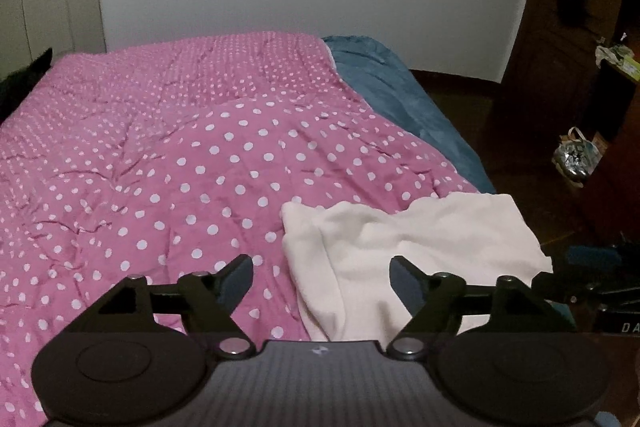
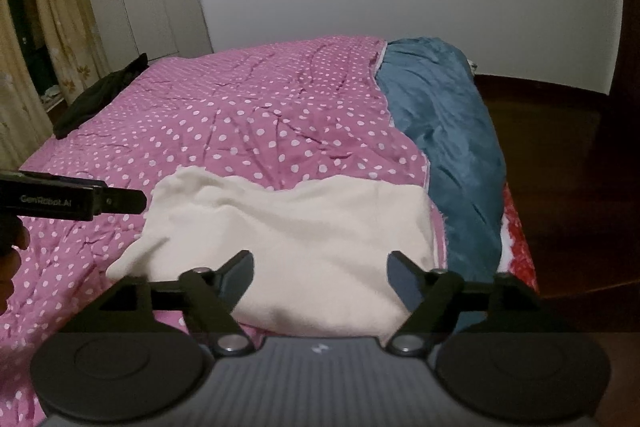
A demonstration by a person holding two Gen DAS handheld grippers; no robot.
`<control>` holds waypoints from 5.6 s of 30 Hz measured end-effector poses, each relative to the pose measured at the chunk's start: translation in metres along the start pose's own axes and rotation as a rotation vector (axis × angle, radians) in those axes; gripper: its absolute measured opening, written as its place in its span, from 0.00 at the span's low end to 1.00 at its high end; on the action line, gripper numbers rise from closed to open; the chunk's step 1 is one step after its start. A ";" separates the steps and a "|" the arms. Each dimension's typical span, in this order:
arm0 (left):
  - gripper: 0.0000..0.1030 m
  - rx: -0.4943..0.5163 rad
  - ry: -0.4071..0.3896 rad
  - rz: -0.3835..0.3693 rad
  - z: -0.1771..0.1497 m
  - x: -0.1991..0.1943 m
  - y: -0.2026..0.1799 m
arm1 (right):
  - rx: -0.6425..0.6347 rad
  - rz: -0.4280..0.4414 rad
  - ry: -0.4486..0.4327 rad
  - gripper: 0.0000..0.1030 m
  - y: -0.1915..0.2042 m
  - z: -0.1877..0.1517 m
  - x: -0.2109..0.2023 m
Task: Fold clothes
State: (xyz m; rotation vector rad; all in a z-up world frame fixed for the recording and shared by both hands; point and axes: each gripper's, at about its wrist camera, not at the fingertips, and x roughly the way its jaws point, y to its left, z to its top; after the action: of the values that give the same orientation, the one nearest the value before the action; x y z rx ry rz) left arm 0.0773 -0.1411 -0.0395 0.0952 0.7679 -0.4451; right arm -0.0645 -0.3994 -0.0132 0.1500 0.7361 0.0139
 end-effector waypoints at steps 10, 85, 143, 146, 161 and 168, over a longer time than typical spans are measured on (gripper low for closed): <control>0.96 0.013 -0.017 0.001 -0.015 -0.021 -0.004 | 0.021 -0.018 -0.011 0.89 0.017 -0.013 -0.014; 1.00 0.011 0.010 0.082 -0.074 -0.057 -0.017 | 0.127 -0.142 0.053 1.00 0.061 -0.053 -0.028; 1.00 0.019 0.023 0.121 -0.081 -0.060 -0.019 | 0.140 -0.141 0.051 1.00 0.062 -0.058 -0.031; 1.00 0.019 0.022 0.120 -0.081 -0.061 -0.020 | 0.139 -0.144 0.049 1.00 0.062 -0.058 -0.032; 1.00 0.021 0.021 0.126 -0.082 -0.062 -0.020 | 0.138 -0.145 0.048 1.00 0.063 -0.059 -0.033; 1.00 0.020 0.023 0.129 -0.082 -0.062 -0.019 | 0.137 -0.144 0.049 1.00 0.064 -0.059 -0.034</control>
State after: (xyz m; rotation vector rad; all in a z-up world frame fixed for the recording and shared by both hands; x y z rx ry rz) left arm -0.0231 -0.1170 -0.0544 0.1677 0.7755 -0.3297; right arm -0.1267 -0.3309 -0.0253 0.2281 0.7956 -0.1708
